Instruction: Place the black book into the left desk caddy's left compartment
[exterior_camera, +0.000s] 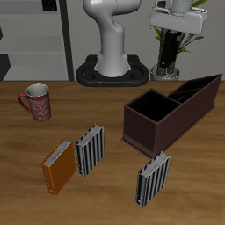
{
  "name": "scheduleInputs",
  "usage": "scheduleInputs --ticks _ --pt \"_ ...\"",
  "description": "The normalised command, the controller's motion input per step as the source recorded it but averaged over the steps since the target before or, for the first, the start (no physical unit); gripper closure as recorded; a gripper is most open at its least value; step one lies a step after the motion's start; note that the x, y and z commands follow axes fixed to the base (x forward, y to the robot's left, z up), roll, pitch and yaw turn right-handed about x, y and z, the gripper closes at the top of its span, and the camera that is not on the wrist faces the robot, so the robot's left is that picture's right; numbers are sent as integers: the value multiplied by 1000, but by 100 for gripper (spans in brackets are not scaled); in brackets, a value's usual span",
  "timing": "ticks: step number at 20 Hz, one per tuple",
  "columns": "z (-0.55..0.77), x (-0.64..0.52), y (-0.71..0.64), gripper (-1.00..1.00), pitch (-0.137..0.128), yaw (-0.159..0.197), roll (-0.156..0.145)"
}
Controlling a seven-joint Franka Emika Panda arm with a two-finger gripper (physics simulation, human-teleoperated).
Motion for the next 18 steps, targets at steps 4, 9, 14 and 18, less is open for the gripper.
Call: scheduleInputs --ticks 4,9,14,18 --pt "26 83 229 100 19 -20 14" --pt "-43 6 181 100 7 10 35" --pt "25 51 254 100 -10 2 44" --pt "66 92 171 100 -6 -25 -5"
